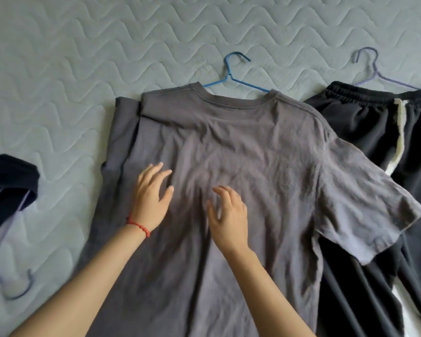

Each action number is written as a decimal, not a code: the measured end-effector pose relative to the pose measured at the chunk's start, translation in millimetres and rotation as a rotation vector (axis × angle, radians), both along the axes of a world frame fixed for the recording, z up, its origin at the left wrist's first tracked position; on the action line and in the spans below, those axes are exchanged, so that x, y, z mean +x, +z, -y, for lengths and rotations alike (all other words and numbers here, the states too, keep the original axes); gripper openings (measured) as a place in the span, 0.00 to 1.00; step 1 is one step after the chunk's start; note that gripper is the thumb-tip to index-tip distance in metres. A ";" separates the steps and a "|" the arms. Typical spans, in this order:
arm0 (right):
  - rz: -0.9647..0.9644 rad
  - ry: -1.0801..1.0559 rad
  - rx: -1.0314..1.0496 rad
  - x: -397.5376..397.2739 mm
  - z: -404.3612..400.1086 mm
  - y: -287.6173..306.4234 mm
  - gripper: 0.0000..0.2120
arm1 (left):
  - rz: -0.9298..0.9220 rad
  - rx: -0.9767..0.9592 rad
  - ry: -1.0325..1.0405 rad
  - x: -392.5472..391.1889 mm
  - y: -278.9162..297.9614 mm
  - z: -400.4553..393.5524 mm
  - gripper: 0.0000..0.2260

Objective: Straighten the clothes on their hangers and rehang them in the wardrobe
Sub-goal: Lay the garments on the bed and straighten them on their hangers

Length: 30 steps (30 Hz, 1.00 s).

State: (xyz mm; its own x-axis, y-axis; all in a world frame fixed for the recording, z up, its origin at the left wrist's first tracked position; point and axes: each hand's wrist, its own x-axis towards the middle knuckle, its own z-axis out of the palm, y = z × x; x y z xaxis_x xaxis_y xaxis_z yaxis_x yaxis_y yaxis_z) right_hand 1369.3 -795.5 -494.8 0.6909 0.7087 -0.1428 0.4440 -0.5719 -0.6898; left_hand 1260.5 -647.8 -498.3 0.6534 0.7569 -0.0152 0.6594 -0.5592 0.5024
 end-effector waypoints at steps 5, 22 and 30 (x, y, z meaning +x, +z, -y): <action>0.166 0.206 -0.117 -21.9 -25.4 -41.8 0.23 | 0.073 -0.008 0.352 -32.9 -0.5 -75.8 0.14; 0.399 0.247 -0.286 -30.6 -28.0 -60.6 0.24 | 0.177 -0.559 0.184 -3.7 -19.9 -126.4 0.09; 0.418 0.246 -0.294 -30.2 -28.7 -63.8 0.25 | 0.273 -0.561 0.482 27.2 -21.2 -142.6 0.25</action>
State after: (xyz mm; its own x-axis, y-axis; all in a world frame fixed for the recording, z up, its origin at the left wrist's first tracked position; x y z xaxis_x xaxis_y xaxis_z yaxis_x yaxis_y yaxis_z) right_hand 1339.1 -766.8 -558.6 0.5508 0.8276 -0.1081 0.7895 -0.5586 -0.2542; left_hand 1287.6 -505.1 -519.4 0.2909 0.8843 -0.3651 0.5772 0.1421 0.8041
